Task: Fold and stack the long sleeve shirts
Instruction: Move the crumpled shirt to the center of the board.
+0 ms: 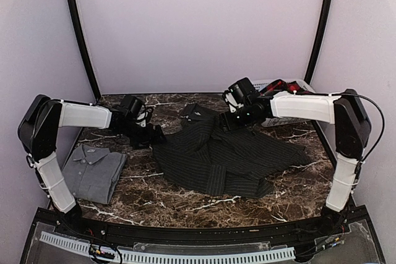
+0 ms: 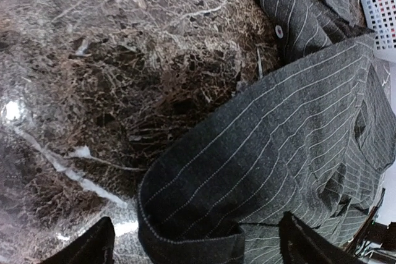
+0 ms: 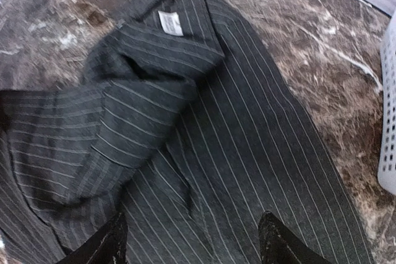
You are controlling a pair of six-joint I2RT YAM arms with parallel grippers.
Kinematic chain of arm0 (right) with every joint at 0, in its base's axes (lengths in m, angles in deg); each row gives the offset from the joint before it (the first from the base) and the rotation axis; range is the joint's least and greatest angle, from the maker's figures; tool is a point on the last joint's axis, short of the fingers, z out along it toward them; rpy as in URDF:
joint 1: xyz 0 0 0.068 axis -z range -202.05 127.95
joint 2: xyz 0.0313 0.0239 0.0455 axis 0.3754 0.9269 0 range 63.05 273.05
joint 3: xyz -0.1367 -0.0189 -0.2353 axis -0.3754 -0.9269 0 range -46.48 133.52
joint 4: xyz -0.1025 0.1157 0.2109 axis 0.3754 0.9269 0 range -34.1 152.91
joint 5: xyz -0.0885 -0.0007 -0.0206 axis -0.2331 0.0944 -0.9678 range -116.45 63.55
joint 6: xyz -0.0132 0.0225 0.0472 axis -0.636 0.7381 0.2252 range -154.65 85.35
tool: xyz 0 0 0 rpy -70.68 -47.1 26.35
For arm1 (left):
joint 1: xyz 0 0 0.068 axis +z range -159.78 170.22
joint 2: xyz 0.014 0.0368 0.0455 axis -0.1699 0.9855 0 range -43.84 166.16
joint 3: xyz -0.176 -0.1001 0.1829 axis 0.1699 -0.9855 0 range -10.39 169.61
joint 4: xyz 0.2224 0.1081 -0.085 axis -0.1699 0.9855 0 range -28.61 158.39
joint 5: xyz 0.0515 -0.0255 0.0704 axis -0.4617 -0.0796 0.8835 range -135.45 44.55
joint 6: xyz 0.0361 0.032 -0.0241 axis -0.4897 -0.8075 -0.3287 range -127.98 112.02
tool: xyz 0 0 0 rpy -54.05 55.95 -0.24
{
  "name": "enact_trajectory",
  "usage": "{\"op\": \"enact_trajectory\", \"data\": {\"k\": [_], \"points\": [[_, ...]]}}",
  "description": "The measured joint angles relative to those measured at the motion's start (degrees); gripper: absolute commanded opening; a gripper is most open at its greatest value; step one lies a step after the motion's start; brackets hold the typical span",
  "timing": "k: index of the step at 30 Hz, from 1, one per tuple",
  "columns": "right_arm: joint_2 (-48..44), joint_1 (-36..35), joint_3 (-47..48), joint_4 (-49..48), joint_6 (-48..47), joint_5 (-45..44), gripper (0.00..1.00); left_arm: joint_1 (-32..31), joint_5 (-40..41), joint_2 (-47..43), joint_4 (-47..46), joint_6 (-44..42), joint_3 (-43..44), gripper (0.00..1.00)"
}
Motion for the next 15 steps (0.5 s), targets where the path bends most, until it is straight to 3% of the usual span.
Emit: {"op": "enact_trajectory", "data": {"k": [3, 4, 5, 6, 8, 15], "points": [[0.02, 0.02, -2.14, 1.31, -1.18, -2.99, 0.69, 0.0, -2.75, 2.05, -0.9, 0.76, 0.0, 0.64], [0.04, 0.02, -2.58, 1.4, -1.62, -3.87, 0.69, -0.02, -3.76, 2.56, -1.31, 0.9, 0.0, 0.49], [0.07, 0.02, -2.71, 1.4, -1.84, -4.39, 0.69, -0.02, -4.37, 2.82, -1.55, 1.53, -0.04, 0.4], [0.15, 0.02, -2.75, 1.38, -2.05, -4.96, 0.69, -0.04, -5.16, 2.89, -1.95, 1.88, -0.13, 0.21], [0.46, 0.02, -2.75, 1.09, -2.4, -5.88, 0.69, -0.07, -5.84, 2.86, -2.47, 2.25, -0.37, 0.03], [2.84, 0.07, -3.85, 0.52, -3.52, -7.06, 0.7, 0.22, 3.48, -2.29, 0.15, 2.58, -1.97, 0.0]]}}
